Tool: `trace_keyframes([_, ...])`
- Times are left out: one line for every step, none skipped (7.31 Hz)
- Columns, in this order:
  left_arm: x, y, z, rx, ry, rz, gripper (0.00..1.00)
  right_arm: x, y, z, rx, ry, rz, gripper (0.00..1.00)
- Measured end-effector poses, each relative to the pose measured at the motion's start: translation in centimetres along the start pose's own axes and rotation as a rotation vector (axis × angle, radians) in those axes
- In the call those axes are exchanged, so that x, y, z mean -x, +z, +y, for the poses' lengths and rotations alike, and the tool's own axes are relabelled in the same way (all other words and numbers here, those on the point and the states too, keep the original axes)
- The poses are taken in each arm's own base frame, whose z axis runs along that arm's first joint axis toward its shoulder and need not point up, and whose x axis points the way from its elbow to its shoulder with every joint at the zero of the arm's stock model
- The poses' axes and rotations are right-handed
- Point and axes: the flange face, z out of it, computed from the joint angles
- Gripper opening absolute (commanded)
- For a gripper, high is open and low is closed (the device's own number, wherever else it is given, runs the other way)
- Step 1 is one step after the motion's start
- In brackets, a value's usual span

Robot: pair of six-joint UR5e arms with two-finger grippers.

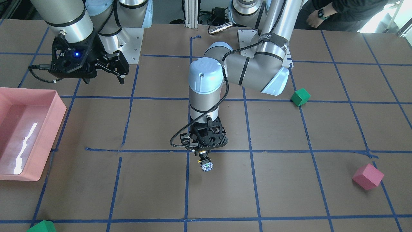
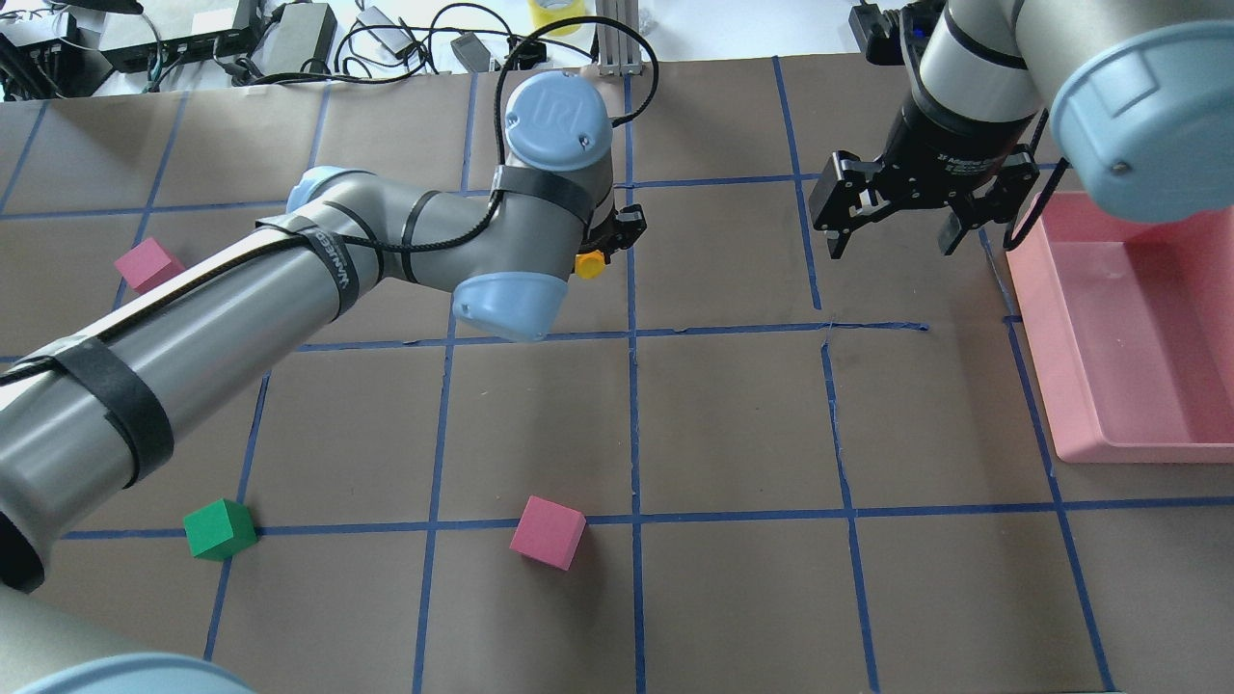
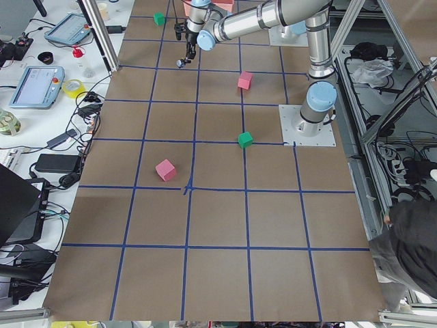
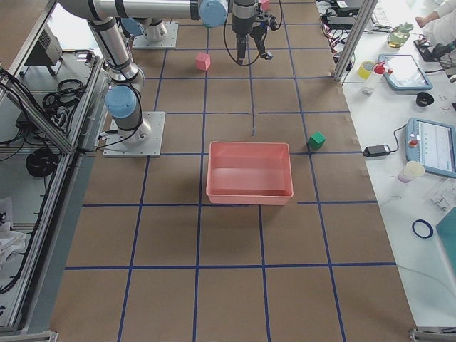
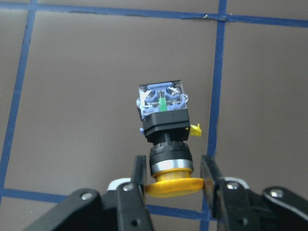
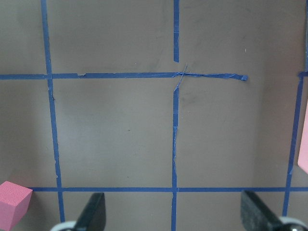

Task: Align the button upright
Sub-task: 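Lift and turn the button with the left gripper, cap upward, then lower the button upright onto the table with the left gripper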

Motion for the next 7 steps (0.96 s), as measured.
trace_keyframes([1.1, 0.0, -1.2, 0.126, -0.154, 0.064, 0.0, 0.0, 0.0, 0.0, 0.0, 0.0, 0.0, 1.0])
trace_keyframes([2.2, 0.3, -2.6, 0.251, -0.32, 0.131, 0.0, 0.0, 0.1, 0.0, 0.002, 0.0, 0.0, 1.0])
trace_keyframes([2.9, 0.7, -3.8, 0.366, -0.471, 0.194, 0.0, 0.0, 0.3, 0.0, 0.005, 0.001, -0.001, 1.0])
trace_keyframes([3.4, 1.0, -4.7, 0.475, -0.597, 0.254, 0.0, -0.1, 0.4, 0.1, 0.008, 0.001, -0.001, 1.0])
trace_keyframes([3.9, 1.5, -5.2, 0.575, -0.692, 0.299, 0.0, -0.1, 0.4, 0.1, 0.01, 0.001, -0.001, 1.0])
trace_keyframes([4.7, 2.1, -5.6, 0.655, -0.753, 0.317, 0.0, -0.1, 0.4, 0.1, 0.01, 0.001, -0.001, 1.0])
trace_keyframes([5.4, 3.4, -5.6, 0.721, -0.791, 0.317, 0.0, -0.1, 0.5, 0.1, 0.011, 0.001, -0.001, 1.0])
